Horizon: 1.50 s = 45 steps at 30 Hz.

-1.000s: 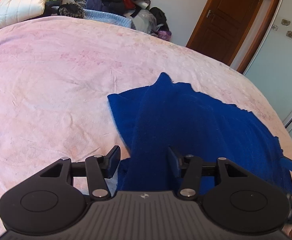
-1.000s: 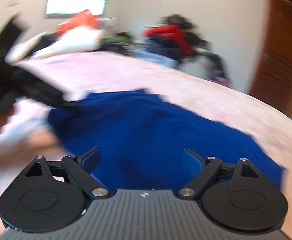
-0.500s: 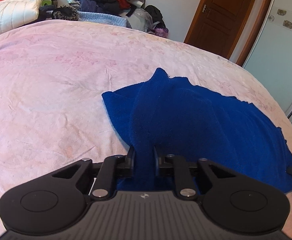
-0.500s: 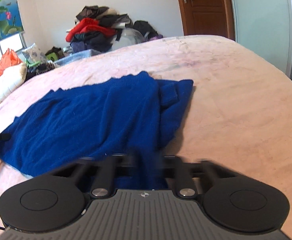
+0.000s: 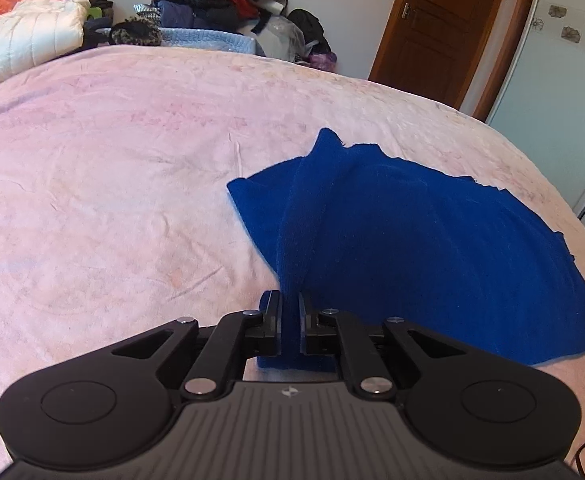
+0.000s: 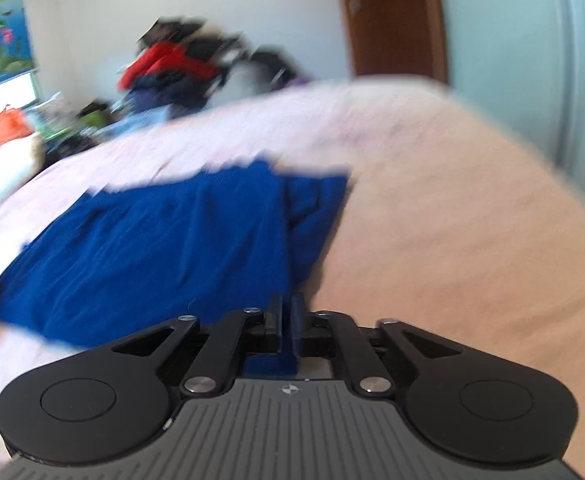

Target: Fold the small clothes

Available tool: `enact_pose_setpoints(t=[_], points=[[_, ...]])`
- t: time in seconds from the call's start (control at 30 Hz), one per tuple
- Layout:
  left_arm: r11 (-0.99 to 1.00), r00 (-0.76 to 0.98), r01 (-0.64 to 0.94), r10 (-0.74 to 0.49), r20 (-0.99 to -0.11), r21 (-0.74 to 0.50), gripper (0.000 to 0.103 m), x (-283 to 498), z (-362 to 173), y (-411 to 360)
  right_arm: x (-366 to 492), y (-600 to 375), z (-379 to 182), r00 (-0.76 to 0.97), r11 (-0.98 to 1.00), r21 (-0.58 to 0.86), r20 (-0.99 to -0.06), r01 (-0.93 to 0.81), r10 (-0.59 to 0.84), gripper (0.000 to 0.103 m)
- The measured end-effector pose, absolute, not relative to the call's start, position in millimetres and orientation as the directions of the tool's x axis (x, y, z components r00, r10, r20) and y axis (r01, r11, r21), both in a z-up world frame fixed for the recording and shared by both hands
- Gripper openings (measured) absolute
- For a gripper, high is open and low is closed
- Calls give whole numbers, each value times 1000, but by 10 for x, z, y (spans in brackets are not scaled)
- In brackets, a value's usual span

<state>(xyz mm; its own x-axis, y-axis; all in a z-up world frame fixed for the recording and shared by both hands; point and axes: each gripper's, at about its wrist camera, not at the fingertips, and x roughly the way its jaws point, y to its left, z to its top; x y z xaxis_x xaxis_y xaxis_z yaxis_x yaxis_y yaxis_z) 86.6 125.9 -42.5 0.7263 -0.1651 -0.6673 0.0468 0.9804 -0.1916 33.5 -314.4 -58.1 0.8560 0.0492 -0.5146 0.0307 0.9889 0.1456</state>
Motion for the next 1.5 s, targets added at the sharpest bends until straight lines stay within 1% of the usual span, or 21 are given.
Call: enact_pose_setpoints(t=[0.03, 0.07, 0.1, 0.2, 0.27, 0.33, 0.4, 0.43, 0.47, 0.5, 0.53, 0.57, 0.6, 0.63, 0.67, 0.77, 0.9, 1.0, 1.1, 1.17, 1.5], points=[[983, 733, 39, -149, -664, -178, 8, 863, -407, 1238, 332, -3054, -517, 873, 992, 125, -486, 20, 43, 35], [986, 737, 39, -139, -662, -164, 8, 861, -396, 1209, 343, -2940, -472, 881, 994, 107, -467, -27, 75, 48], [989, 740, 36, -125, -661, -146, 8, 859, -391, 1178, 378, -2806, -446, 878, 993, 82, -464, -88, 116, 57], [996, 745, 31, -76, -663, -79, 8, 849, -405, 1069, 495, -2402, -472, 846, 973, 19, -491, -228, 208, 58], [998, 749, 31, -57, -660, -51, 9, 836, -410, 1021, 575, -2204, -527, 817, 956, 26, -514, -292, 263, 58], [999, 746, 31, -50, -664, -41, 9, 841, -412, 1010, 647, -2036, -614, 783, 940, 30, -545, -340, 300, 61], [999, 742, 26, -50, -668, -47, 10, 851, -421, 1021, 701, -1898, -713, 752, 935, 8, -593, -354, 289, 65], [999, 742, 25, -51, -668, -48, 11, 849, -423, 1026, 735, -1845, -772, 725, 931, -2, -628, -364, 282, 65], [999, 742, 24, -49, -668, -46, 14, 848, -425, 1026, 734, -1810, -802, 715, 930, -12, -644, -367, 274, 66], [999, 744, 18, -40, -667, -40, 17, 846, -427, 1023, 694, -1774, -785, 724, 930, -18, -633, -366, 272, 66], [1000, 746, 8, -24, -665, -27, 28, 840, -426, 1017, 679, -1756, -739, 727, 930, -18, -631, -366, 273, 66], [1000, 749, -4, -5, -663, -13, 47, 839, -425, 1009, 678, -1751, -691, 733, 931, -15, -621, -365, 277, 65], [1000, 754, -23, 21, -657, 5, 58, 833, -422, 994, 664, -1735, -668, 744, 932, -10, -606, -363, 283, 66], [999, 763, -38, 40, -645, 18, 75, 818, -412, 978, 668, -1725, -634, 750, 932, -4, -595, -363, 290, 66], [999, 776, -44, 49, -629, 24, 77, 794, -402, 956, 679, -1713, -610, 750, 929, 1, -590, -369, 299, 67], [997, 796, -44, 77, -601, 69, 77, 738, -380, 825, 738, -1662, -637, 749, 928, -10, -593, -373, 294, 68], [992, 793, -4, 79, -604, 125, 77, 733, -417, 652, 811, -1608, -777, 722, 928, 1, -628, -372, 291, 69], [990, 787, 4, 85, -611, 144, 77, 747, -453, 594, 782, -1622, -842, 729, 932, -4, -624, -361, 280, 74], [990, 780, 8, 83, -620, 143, 77, 752, -481, 590, 798, -1662, -862, 727, 935, 9, -627, -354, 281, 80], [990, 777, 8, 81, -624, 139, 77, 754, -491, 597, 801, -1671, -873, 727, 936, 13, -627, -351, 281, 81], [991, 771, 10, 79, -632, 137, 80, 761, -517, 605, 816, -1684, -848, 734, 940, 8, -622, -341, 272, 82]])
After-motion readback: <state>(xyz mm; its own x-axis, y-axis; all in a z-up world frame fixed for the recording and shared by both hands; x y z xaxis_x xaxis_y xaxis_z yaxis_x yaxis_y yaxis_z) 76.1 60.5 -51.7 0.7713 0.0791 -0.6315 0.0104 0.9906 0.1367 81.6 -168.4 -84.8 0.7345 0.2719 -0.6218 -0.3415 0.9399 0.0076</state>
